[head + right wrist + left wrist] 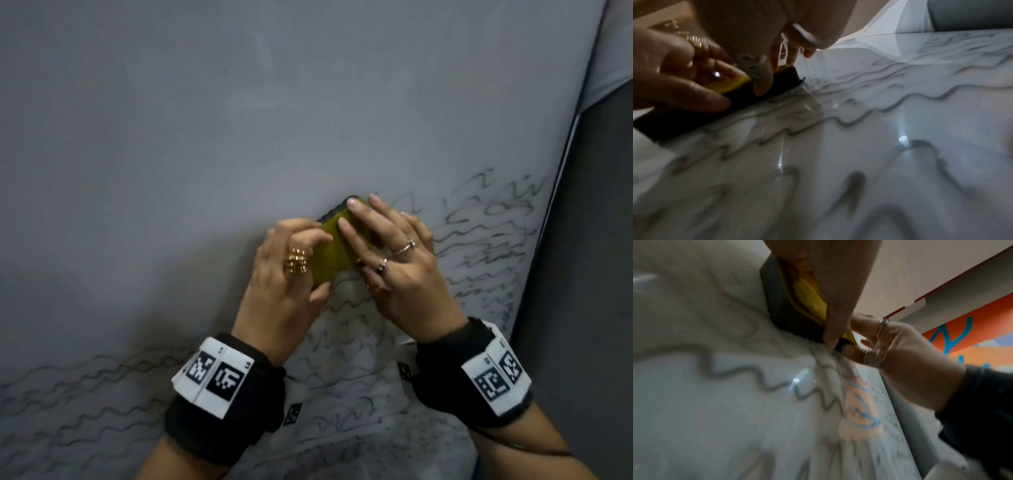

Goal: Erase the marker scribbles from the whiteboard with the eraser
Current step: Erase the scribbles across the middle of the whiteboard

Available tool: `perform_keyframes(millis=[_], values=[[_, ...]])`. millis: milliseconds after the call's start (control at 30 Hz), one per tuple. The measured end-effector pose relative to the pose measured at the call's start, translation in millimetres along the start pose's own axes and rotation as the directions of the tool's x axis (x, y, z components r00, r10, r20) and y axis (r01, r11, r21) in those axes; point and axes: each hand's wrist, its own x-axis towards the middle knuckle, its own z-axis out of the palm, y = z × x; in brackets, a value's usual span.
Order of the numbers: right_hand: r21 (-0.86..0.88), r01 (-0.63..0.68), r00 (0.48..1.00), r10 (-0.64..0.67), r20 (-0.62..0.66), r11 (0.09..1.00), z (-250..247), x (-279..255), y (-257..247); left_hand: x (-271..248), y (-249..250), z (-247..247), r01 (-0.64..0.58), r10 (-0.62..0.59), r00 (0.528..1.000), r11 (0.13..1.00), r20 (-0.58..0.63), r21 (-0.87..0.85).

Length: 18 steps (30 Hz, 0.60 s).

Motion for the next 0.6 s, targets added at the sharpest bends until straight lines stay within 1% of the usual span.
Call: perform_keyframes(millis=[100,200,300,400,500,600], values=[[-0.031,-0.044,0.994,0.040,-0.101,0.999,1.4,11.7,11.0,27.6,2.3,-9.6,-0.053,0.055,0.996,0.998,0.066,-0.031],[-0.014,-0.063,0.987,0.061,-0.151,0.998,3.1,10.1,18.5,42.3,7.1,-12.3,-0.103,0.100,0.991,0.994,0.084,0.039],[0.005,-0.106,0.984,0.106,-0.143,0.994,10.0,-18.2,11.0,21.2,11.2,-4.2,-0.109,0.099,0.991,0.988,0.094,0.112],[0.033,-0.097,0.989,0.100,-0.113,0.995,12.6,-33.8,6.6,4.0,10.6,1.7,-0.089,0.077,0.991,0.991,0.110,0.104],[0.068,-0.077,0.986,0.087,-0.145,0.995,4.3,-9.0,20.5,27.0,9.7,1.4,-0.090,0.087,0.994,0.995,0.070,0.044],[0.018,-0.087,0.977,0.088,-0.192,0.996,-4.6,14.1,37.3,56.0,11.5,1.7,-0.078,0.078,0.997,0.997,0.029,0.002]])
